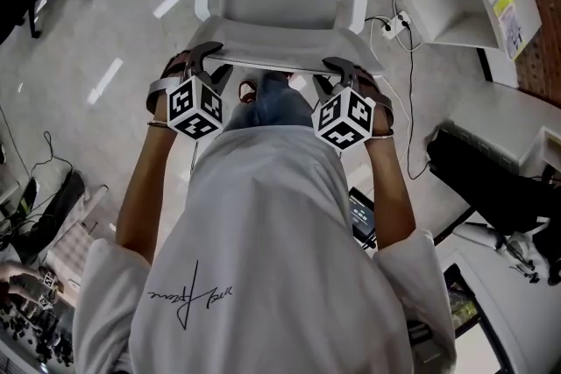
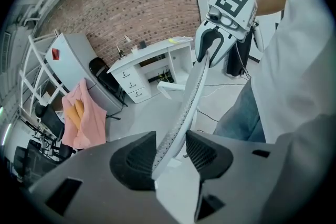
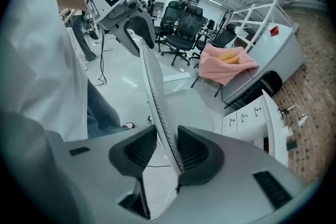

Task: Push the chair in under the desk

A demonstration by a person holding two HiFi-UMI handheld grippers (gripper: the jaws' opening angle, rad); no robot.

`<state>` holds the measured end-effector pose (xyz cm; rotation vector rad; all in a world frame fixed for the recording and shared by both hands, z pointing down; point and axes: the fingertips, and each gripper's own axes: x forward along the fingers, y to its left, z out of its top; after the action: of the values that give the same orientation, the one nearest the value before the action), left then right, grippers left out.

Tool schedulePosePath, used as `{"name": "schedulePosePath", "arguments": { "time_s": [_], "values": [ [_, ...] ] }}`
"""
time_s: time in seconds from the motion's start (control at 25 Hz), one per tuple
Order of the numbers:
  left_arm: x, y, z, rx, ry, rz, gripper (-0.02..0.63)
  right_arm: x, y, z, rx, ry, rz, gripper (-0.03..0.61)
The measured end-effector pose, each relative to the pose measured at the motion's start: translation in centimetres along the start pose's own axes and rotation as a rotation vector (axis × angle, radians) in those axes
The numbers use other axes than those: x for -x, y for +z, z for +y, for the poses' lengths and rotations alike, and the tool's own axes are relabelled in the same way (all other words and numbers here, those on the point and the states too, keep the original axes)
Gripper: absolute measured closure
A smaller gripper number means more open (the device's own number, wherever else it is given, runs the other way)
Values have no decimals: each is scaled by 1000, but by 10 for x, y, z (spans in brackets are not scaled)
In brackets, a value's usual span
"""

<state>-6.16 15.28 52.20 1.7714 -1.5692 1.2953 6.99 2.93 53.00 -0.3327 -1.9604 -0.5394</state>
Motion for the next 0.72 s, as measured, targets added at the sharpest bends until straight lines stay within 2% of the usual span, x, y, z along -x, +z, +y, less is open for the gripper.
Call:
{"name": "schedulePosePath", "arguments": {
  "time_s": [0.72],
  "values": [
    [-31,44,9,-77,-55,-5,437,2,-33,-32,-88,-55,-19,431]
  ]
}}
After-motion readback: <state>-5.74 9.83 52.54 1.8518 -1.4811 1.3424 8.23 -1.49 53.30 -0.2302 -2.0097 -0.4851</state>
